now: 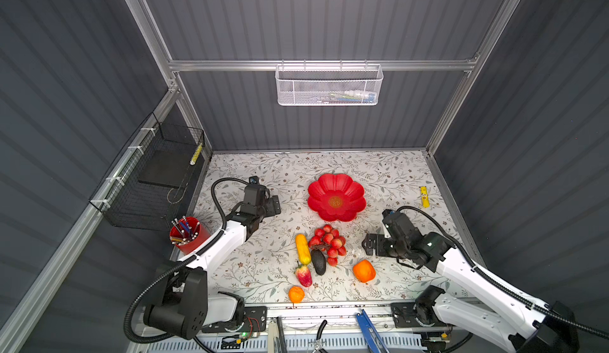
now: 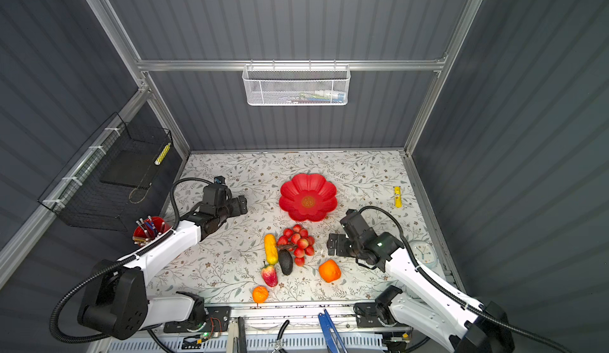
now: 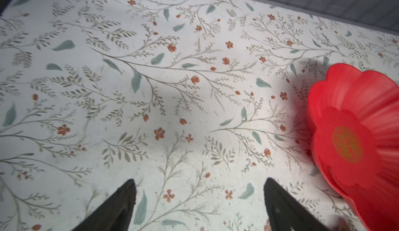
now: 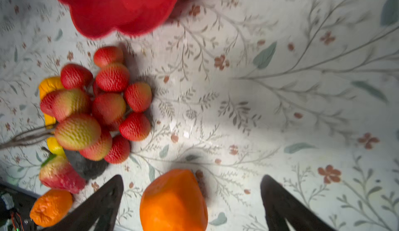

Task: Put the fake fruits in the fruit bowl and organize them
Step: 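Move the right gripper toward the orange while the left reaches the yellow fruit, then grasp the large orange with the right gripper while the left gripper grasps the yellow fruit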

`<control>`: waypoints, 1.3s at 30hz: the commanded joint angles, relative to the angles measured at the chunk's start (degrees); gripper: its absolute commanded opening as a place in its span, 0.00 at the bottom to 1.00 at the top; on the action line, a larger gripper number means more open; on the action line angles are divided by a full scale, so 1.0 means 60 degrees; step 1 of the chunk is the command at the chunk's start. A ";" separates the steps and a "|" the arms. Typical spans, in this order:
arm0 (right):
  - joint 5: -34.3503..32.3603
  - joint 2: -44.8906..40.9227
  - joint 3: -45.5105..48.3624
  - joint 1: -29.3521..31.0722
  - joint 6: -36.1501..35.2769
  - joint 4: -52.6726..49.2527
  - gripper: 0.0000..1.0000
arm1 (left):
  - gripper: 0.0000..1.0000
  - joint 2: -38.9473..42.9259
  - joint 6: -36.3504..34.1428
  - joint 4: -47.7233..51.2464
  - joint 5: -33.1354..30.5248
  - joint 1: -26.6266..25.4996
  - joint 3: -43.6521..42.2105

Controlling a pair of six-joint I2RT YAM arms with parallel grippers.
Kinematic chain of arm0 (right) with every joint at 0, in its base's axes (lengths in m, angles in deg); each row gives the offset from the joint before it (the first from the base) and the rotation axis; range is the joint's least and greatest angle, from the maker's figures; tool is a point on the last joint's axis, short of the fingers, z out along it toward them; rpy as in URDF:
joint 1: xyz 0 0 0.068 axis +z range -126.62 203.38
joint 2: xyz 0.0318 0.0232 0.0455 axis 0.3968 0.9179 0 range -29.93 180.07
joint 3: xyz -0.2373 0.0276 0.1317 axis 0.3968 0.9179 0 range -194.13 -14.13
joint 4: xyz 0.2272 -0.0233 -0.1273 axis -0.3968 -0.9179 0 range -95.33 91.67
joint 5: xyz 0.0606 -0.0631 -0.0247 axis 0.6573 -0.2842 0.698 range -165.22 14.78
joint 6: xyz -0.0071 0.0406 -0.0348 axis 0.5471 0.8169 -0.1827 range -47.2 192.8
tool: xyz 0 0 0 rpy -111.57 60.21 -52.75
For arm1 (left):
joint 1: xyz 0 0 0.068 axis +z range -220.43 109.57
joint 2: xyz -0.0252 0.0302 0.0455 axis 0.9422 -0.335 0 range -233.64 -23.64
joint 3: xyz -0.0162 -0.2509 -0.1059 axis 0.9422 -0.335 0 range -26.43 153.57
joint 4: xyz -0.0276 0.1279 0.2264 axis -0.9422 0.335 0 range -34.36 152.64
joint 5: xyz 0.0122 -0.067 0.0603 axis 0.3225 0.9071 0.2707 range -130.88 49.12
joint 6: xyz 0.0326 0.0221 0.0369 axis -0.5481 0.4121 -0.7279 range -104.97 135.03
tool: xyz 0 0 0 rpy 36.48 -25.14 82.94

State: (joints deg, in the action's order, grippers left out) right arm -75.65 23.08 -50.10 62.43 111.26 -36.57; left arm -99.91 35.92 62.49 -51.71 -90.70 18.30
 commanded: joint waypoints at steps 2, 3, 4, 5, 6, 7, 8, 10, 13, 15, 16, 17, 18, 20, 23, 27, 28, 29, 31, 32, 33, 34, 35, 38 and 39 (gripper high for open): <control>-0.0013 0.0059 0.0488 0.1212 0.1178 0.0177 0.97 | 0.93 -0.0321 0.0587 0.0434 0.0297 -0.0649 0.0164; -0.0103 0.0291 0.0530 0.1444 0.1282 0.0273 0.97 | 0.93 -0.0340 0.0681 0.0486 0.0209 -0.0792 0.0121; -0.0181 0.0462 0.0555 0.1546 0.1309 0.0300 0.97 | 0.93 -0.0341 0.0757 0.0550 0.0120 -0.0936 0.0105; -0.0277 0.0755 0.0536 0.1655 0.1299 0.0340 0.96 | 0.93 -0.0329 0.0856 0.0624 0.0030 -0.1084 0.0075; -0.0311 0.0976 0.0520 0.1718 0.1261 0.0411 0.96 | 0.93 -0.0293 0.0934 0.0696 -0.0019 -0.1202 0.0057; -0.0341 0.1178 0.0516 0.1777 0.1221 0.0541 0.95 | 0.93 -0.0235 0.1018 0.0797 -0.0076 -0.1336 0.0031; -0.0356 0.1367 0.0510 0.1850 0.1219 0.0681 0.94 | 0.93 -0.0174 0.1125 0.0893 -0.0115 -0.1446 -0.0007; -0.0349 0.1654 0.0574 0.1903 0.1273 0.0915 0.92 | 0.93 -0.0081 0.1310 0.1093 -0.0143 -0.1636 -0.0028; -0.0224 0.2171 0.0617 0.1989 0.1226 0.1180 0.86 | 0.92 -0.0036 0.1611 0.1534 -0.0127 -0.1959 -0.0042; -0.0209 0.2355 0.0564 0.2091 0.1193 0.1249 0.80 | 0.92 0.0007 0.1862 0.1859 -0.0135 -0.2197 -0.0112; -0.0226 0.2413 0.0538 0.2132 0.1190 0.1280 0.76 | 0.91 0.0037 0.1996 0.2043 -0.0150 -0.2330 -0.0185; -0.0251 0.2442 0.0539 0.2156 0.1210 0.1284 0.73 | 0.91 0.0080 0.2149 0.2186 -0.0155 -0.2417 -0.0286; -0.0291 0.2444 0.0537 0.2162 0.1248 0.1267 0.68 | 0.91 0.0138 0.2283 0.2301 -0.0121 -0.2498 -0.0389; -0.0386 0.2364 0.0530 0.2169 0.1291 0.1208 0.61 | 0.91 0.0255 0.2510 0.2430 -0.0022 -0.2581 -0.0587; -0.0833 0.1974 0.0319 0.2147 0.1338 0.0877 0.53 | 0.90 0.0439 0.2804 0.2639 0.0091 -0.2705 -0.0745; -0.1831 0.1176 -0.0714 0.1897 0.0990 0.0111 0.50 | 0.89 0.0543 0.3109 0.2549 -0.0155 -0.3138 -0.0913; -0.1997 0.1058 -0.0998 0.1745 0.0817 0.0048 0.50 | 0.89 0.0505 0.3183 0.2482 -0.0183 -0.3264 -0.0937; -0.2038 0.0956 -0.1303 0.1483 0.0596 0.0063 0.50 | 0.89 0.0441 0.3252 0.2420 -0.0209 -0.3384 -0.0950; -0.1816 0.0944 -0.1757 0.0855 0.0184 0.0385 0.49 | 0.89 0.0290 0.3394 0.2367 -0.0314 -0.3614 -0.0951; -0.1689 0.1058 -0.1941 0.0563 -0.0024 0.0706 0.49 | 0.89 0.0223 0.3440 0.2313 -0.0356 -0.3733 -0.0953; -0.1655 0.1251 -0.2143 0.0243 -0.0264 0.1021 0.48 | 0.89 0.0150 0.3509 0.2278 -0.0385 -0.3819 -0.0981; -0.1648 0.1497 -0.2326 0.0035 -0.0456 0.1282 0.48 | 0.89 0.0083 0.3542 0.2236 -0.0385 -0.3901 -0.0974; -0.1604 0.1779 -0.2602 -0.0163 -0.0693 0.1505 0.48 | 0.89 0.0015 0.3533 0.2201 -0.0394 -0.3976 -0.0933; -0.1592 0.3218 -0.3552 -0.0459 -0.1484 0.2054 0.48 | 0.89 -0.0183 0.3566 0.2256 -0.0521 -0.4225 -0.0736; -0.1593 0.3751 -0.3932 -0.0511 -0.1719 0.2174 0.48 | 0.89 -0.0274 0.3604 0.2245 -0.0567 -0.4277 -0.0697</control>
State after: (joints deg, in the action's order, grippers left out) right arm -84.72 39.93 -70.16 59.96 107.39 -27.28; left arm -100.24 56.07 75.78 -53.52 -115.49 13.21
